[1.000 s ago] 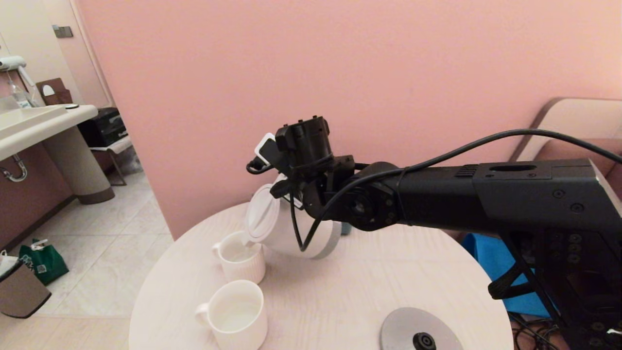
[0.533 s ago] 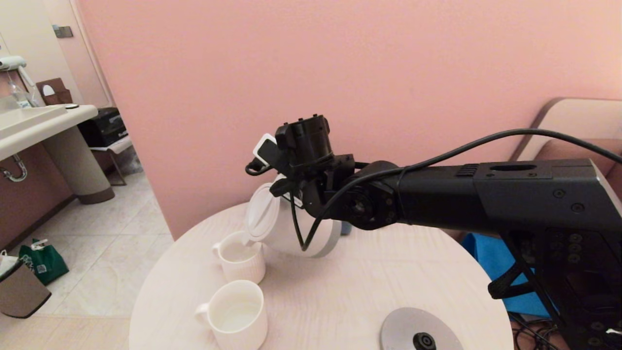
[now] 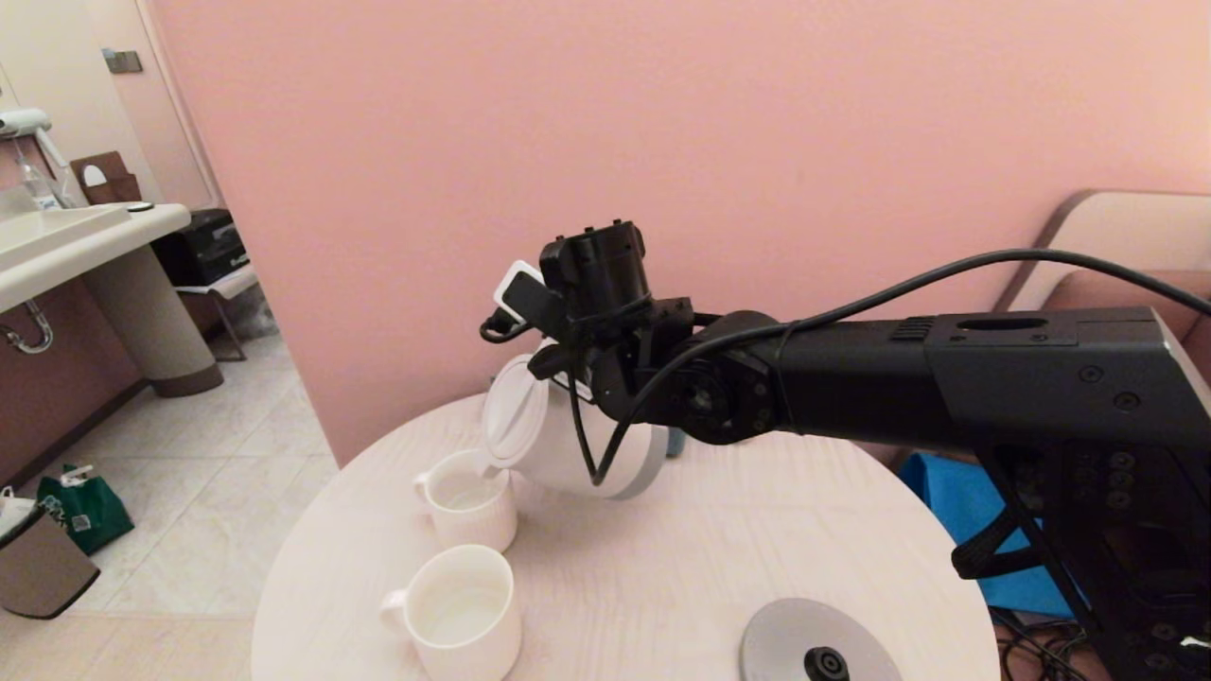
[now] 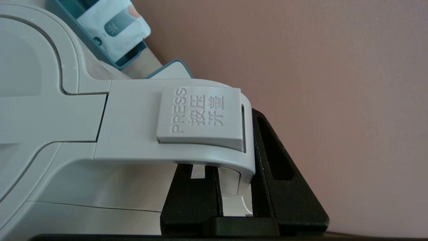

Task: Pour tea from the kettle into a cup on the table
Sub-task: Pour water into the cup

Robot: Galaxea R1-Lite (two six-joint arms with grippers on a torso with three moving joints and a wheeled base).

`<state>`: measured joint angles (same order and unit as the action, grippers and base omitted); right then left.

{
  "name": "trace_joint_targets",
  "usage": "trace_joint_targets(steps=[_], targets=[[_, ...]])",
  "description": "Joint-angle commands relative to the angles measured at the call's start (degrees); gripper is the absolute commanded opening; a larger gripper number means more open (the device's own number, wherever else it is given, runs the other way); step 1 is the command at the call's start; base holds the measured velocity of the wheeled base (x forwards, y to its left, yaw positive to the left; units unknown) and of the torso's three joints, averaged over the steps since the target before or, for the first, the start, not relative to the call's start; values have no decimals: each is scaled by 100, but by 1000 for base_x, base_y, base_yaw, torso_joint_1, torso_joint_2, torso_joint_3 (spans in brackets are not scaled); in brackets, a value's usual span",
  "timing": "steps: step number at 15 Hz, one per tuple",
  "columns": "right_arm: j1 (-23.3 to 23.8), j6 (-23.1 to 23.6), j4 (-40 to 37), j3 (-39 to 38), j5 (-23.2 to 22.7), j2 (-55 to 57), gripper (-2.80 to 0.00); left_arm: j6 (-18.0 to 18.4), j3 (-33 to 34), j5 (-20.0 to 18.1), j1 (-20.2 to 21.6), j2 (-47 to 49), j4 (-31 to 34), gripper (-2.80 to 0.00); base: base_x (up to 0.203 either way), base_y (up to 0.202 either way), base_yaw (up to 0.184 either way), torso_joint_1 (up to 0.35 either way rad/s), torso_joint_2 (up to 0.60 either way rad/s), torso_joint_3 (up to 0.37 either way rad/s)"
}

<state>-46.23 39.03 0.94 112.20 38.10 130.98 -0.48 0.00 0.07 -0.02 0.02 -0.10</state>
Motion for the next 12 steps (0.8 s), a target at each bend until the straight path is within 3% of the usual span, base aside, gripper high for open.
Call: trace_joint_targets(steps=[1, 12], targets=[[26, 72, 11, 1, 22, -2, -280, -5, 0, 1, -5, -2, 1, -280, 0, 0, 0, 0, 0, 0], [52, 606, 161, 3, 22, -19, -280, -3, 0, 1, -1, -1, -2, -280, 0, 0, 0, 0, 0, 0]])
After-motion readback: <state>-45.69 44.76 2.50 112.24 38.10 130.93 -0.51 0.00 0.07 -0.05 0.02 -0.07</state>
